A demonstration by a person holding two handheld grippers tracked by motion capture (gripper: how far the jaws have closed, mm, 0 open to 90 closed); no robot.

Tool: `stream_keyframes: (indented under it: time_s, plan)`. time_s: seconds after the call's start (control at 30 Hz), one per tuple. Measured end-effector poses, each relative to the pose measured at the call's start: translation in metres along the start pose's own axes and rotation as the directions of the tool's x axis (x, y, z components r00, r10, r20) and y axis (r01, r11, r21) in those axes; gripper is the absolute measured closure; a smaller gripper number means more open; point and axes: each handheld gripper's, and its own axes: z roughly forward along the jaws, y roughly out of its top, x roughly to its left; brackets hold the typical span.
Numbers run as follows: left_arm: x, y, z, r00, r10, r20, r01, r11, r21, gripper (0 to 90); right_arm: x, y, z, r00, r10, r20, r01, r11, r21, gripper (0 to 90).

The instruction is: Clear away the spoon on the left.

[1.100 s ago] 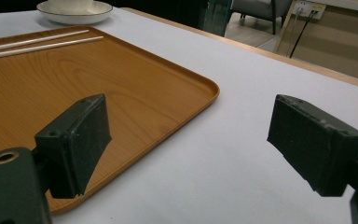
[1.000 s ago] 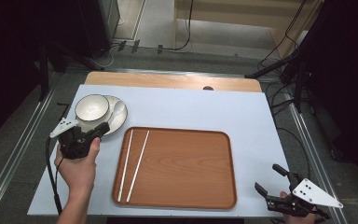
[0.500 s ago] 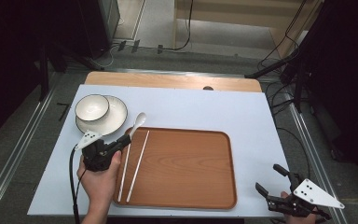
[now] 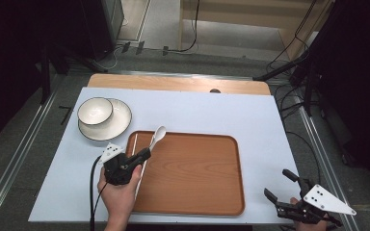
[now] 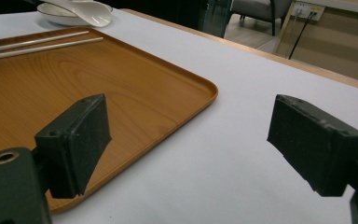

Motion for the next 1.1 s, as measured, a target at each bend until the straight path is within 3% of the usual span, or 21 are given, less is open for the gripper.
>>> stream_keyframes:
  time_s: [0.17, 0.6, 1.1]
  plan:
    - [-0.001, -0.005, 0.008, 0.9998, -0.018, 0.0, 0.018, 0.9998, 0.011, 86.9, 0.0, 0.0, 0.0, 1.0, -0.003, 0.0, 0.003, 1.0, 0.001, 13.1]
    - [-0.007, -0.013, 0.025, 0.9998, -0.019, -0.011, 0.019, 0.9987, 0.047, 86.9, -0.001, -0.001, -0.001, 1.0, -0.002, -0.001, 0.002, 1.0, -0.001, 13.1]
    - [-0.004, -0.016, 0.029, 0.9993, -0.024, -0.03, 0.026, 0.9974, 0.068, 86.7, -0.002, 0.0, -0.001, 1.0, -0.002, -0.002, 0.002, 1.0, -0.001, 13.1]
